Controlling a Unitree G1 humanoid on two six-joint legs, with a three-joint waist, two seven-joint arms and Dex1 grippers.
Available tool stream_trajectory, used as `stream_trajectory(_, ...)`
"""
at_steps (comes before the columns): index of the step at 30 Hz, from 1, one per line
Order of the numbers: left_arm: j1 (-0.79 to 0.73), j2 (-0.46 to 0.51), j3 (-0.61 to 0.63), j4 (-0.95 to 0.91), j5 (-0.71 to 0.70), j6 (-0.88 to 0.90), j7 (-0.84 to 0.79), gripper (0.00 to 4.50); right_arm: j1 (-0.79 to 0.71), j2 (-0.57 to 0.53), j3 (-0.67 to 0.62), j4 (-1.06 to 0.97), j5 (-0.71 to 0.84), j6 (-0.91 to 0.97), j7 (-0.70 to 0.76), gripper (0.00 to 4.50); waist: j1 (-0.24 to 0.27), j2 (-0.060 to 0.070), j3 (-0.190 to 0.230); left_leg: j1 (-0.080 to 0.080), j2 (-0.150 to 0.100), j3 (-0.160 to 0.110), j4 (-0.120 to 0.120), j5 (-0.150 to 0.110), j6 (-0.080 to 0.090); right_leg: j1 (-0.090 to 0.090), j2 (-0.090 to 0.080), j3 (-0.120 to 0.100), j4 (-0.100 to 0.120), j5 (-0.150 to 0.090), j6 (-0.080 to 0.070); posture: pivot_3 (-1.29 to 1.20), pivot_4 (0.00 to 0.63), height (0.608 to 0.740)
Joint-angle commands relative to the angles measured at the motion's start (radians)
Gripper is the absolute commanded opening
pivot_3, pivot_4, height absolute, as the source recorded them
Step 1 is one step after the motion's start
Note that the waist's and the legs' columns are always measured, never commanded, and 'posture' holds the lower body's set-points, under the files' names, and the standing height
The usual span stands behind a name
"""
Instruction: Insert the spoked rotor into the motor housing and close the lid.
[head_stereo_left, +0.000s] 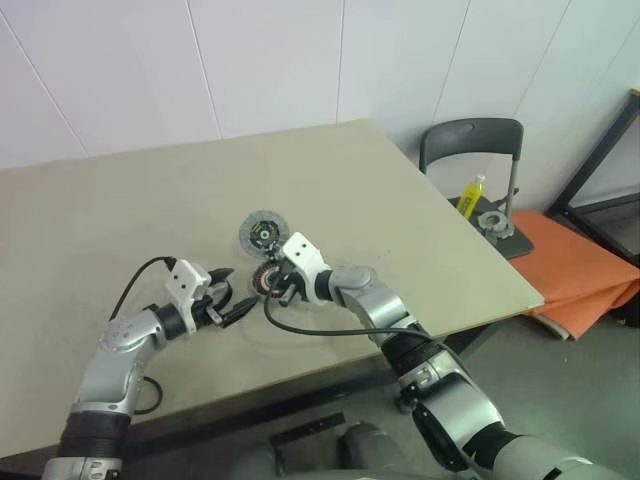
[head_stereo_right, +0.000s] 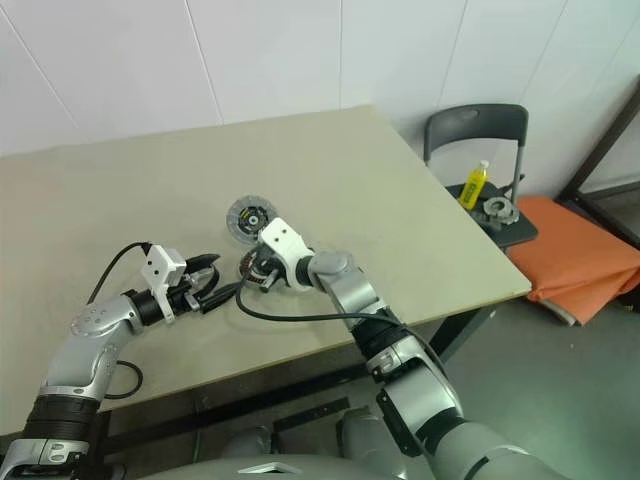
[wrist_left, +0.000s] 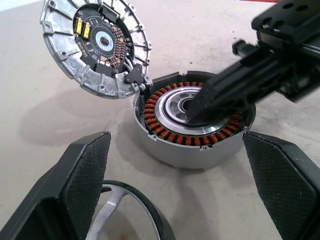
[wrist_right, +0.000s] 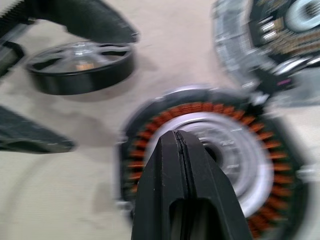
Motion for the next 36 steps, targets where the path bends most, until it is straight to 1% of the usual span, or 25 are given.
stream_trajectory(1, -0.017, 0.004, 0.002, -0.017, 0.003, -0.014, 0.004, 4.5, -0.005, 0.005, 0.0, -0.055, 0.031, 0.032, 0.03, 0.01, 0.0, 0.0, 0.0, 0.0, 0.0, 0.0, 0.0, 0.0, 0.0, 0.0, 0.0, 0.0, 0.0, 0.0, 0.0, 0.0, 0.0, 0.74)
stream_trajectory(3, -0.017, 0.004, 0.001, -0.017, 0.004, -0.015, 0.005, 4.5, 0.0, 0.001, 0.01, -0.062, 0.025, 0.033, 0.03, 0.01, 0.001, 0.0, 0.0, 0.0, 0.0, 0.0, 0.0, 0.0, 0.0, 0.0, 0.0, 0.0, 0.0, 0.0, 0.0, 0.0, 0.0, 0.74)
stream_trajectory(6, -0.017, 0.003, 0.002, -0.021, 0.005, -0.013, 0.007, 4.5, 0.001, -0.01, 0.027, -0.053, -0.016, -0.016, -0.011, 0.01, 0.0, 0.0, 0.0, 0.0, 0.0, 0.0, 0.0, 0.0, 0.0, 0.0, 0.0, 0.0, 0.0, 0.0, 0.0, 0.0, 0.0, 0.74)
stream_trajectory(11, -0.019, 0.0, -0.002, -0.023, 0.011, -0.013, 0.01, 4.5, -0.026, -0.022, 0.041, 0.005, -0.078, -0.136, -0.084, 0.01, 0.001, 0.0, 0.0, 0.0, 0.0, 0.0, 0.0, 0.0, 0.0, 0.0, 0.0, 0.0, 0.0, 0.0, 0.0, 0.0, 0.0, 0.74)
stream_trajectory(19, -0.016, 0.002, 0.003, -0.027, 0.016, -0.012, 0.011, 4.5, -0.076, 0.0, -0.041, 0.088, -0.073, -0.259, -0.203, 0.01, -0.001, 0.0, 0.0, 0.0, 0.0, 0.0, 0.0, 0.0, 0.0, 0.0, 0.0, 0.0, 0.0, 0.0, 0.0, 0.0, 0.0, 0.74)
stream_trajectory(23, -0.017, 0.005, 0.006, -0.029, 0.015, -0.01, 0.01, 4.5, -0.087, -0.01, -0.044, 0.113, -0.077, -0.273, -0.192, 0.01, -0.001, -0.001, 0.0, 0.0, 0.0, 0.0, -0.001, 0.0, 0.0, 0.0, 0.0, 0.0, 0.0, 0.0, 0.0, 0.0, 0.0, 0.74)
stream_trajectory(26, -0.016, 0.007, 0.009, -0.029, 0.014, -0.01, 0.01, 4.5, -0.087, -0.01, -0.048, 0.123, -0.067, -0.246, -0.174, 0.01, -0.001, 0.0, 0.0, 0.0, 0.0, 0.0, -0.001, 0.0, 0.0, 0.0, 0.0, 0.0, 0.0, 0.001, -0.001, 0.0, 0.0, 0.74)
stream_trajectory(30, -0.011, 0.008, 0.011, -0.03, 0.015, -0.011, 0.01, 4.5, -0.078, 0.009, -0.067, 0.101, -0.019, -0.204, -0.127, 0.01, -0.001, -0.001, 0.0, 0.0, 0.0, 0.0, 0.0, 0.0, 0.0, 0.0, 0.0, 0.0, 0.0, 0.001, -0.001, 0.0, 0.0, 0.74)
stream_trajectory(34, -0.008, 0.007, 0.012, -0.033, 0.013, -0.009, 0.013, 4.5, -0.05, -0.001, -0.016, 0.054, -0.012, -0.146, -0.038, 0.01, 0.0, -0.001, 0.0, 0.0, 0.0, 0.0, 0.0, 0.0, 0.0, 0.0, 0.0, 0.0, 0.0, 0.001, 0.0, 0.0, 0.0, 0.74)
stream_trajectory(36, -0.004, 0.004, 0.016, -0.04, 0.006, 0.0, 0.016, 4.5, -0.031, -0.02, 0.032, 0.034, -0.032, -0.112, 0.013, 0.01, 0.0, 0.0, 0.0, 0.0, 0.0, 0.0, -0.001, 0.0, 0.0, 0.0, 0.0, 0.0, 0.0, 0.001, 0.001, 0.0, 0.0, 0.74)
